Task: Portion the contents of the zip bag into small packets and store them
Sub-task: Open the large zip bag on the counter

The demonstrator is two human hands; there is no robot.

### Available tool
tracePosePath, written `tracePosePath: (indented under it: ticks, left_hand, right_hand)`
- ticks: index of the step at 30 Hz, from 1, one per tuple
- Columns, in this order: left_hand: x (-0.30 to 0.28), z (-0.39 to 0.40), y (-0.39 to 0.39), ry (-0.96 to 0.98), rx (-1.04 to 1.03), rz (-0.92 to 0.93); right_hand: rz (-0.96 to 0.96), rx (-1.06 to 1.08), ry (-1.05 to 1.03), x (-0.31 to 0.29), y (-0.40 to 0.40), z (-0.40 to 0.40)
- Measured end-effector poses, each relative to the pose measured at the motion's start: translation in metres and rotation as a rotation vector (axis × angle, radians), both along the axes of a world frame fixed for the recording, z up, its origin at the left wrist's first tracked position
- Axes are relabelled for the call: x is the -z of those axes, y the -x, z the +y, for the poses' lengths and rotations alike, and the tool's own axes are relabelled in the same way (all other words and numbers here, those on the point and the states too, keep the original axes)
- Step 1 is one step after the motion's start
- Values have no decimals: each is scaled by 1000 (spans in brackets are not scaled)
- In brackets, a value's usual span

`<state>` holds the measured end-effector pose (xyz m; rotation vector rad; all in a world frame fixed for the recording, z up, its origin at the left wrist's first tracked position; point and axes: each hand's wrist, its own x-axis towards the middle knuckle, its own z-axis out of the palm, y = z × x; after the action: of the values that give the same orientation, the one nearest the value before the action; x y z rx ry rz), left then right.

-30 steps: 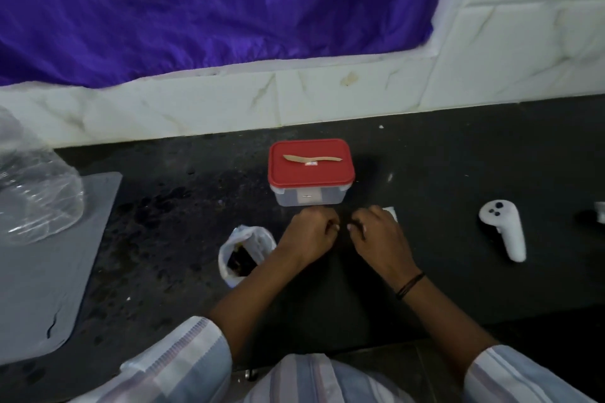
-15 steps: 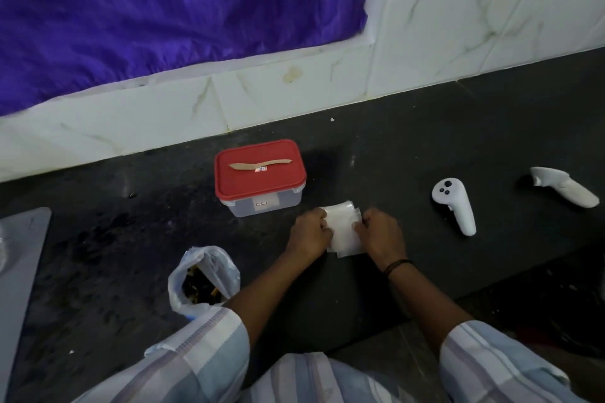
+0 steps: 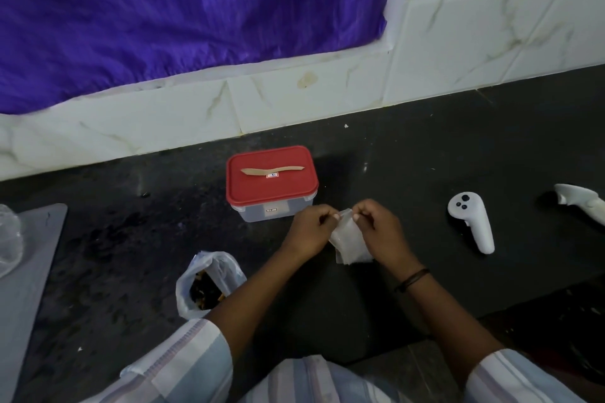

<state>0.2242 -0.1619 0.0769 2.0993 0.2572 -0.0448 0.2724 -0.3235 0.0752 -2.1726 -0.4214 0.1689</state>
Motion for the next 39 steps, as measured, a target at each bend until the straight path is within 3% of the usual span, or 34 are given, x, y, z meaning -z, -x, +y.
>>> tracePosePath:
  ticks: [3, 8, 14, 20, 25, 30, 36, 39]
  left_hand:
    - [-14, 13, 8, 77, -60, 20]
    - [-34, 31, 31, 197, -199, 16]
    - [-46, 46, 64, 194, -333, -36]
    - [-49, 66, 91, -339, -471, -100]
    - [-59, 73, 107, -470, -412, -95]
    - [-58, 88, 120, -373, -376, -114]
    - [-51, 102, 140, 69, -287, -157]
    - [-37, 105, 149, 40, -130, -118]
  right_hand:
    - [-23, 3, -59, -5, 3, 17]
    - [-259, -26, -25, -9, 21, 49]
    - [-154, -163, -163, -28, 55, 82]
    - [-348, -459, 336, -45, 74, 107]
    - [-223, -479, 684, -68, 88, 129]
    - [-91, -467, 677, -77, 83, 140]
    - [20, -597, 595, -86, 77, 140]
    - [53, -690, 523, -90, 75, 141]
